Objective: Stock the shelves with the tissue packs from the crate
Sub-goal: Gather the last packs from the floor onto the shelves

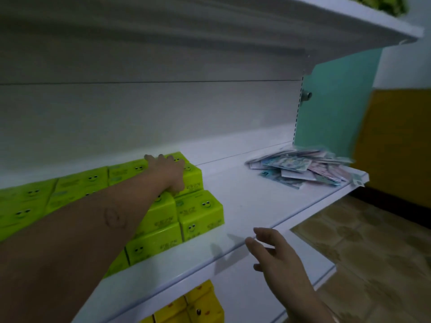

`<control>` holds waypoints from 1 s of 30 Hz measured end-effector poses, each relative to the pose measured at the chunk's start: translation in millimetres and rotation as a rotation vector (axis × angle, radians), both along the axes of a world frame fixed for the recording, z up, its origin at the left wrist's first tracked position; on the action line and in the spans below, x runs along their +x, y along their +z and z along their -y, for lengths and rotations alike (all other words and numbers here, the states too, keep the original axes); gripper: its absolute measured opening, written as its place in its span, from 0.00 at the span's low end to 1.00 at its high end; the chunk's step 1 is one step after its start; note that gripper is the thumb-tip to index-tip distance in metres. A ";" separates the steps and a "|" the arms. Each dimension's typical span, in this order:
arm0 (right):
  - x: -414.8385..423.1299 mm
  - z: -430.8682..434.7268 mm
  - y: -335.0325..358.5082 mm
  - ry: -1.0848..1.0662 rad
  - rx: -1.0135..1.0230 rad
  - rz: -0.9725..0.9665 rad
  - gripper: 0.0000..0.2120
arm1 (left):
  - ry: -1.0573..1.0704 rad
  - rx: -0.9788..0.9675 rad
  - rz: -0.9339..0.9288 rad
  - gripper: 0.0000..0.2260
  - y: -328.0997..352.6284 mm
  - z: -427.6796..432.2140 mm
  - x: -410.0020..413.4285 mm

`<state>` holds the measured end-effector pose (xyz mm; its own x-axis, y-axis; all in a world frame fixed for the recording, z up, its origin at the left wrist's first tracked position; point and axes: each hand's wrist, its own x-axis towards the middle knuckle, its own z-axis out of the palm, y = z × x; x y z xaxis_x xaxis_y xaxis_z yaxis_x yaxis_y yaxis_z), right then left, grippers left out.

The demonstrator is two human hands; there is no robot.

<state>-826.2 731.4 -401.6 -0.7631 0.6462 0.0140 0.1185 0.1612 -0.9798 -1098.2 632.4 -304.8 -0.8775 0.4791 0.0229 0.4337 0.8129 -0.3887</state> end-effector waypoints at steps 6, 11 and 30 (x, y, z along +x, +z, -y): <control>41.3 -3.9 2.5 0.059 0.115 0.130 0.11 | 0.107 -0.005 -0.083 0.34 -2.4 -3.3 23.4; 85.0 -25.0 -6.9 -0.046 0.085 0.128 0.19 | -0.063 0.104 -0.050 0.38 -6.9 -39.4 82.7; 231.4 -169.6 -298.8 -0.487 -0.291 0.600 0.15 | -0.122 0.650 1.293 0.13 -370.6 -161.2 332.7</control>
<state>-594.8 901.0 -700.4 -0.2207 0.8215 -0.5257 0.6260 -0.2940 -0.7222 -765.5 793.6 -675.5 -0.4084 0.7640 -0.4995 0.2666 0.6232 0.7352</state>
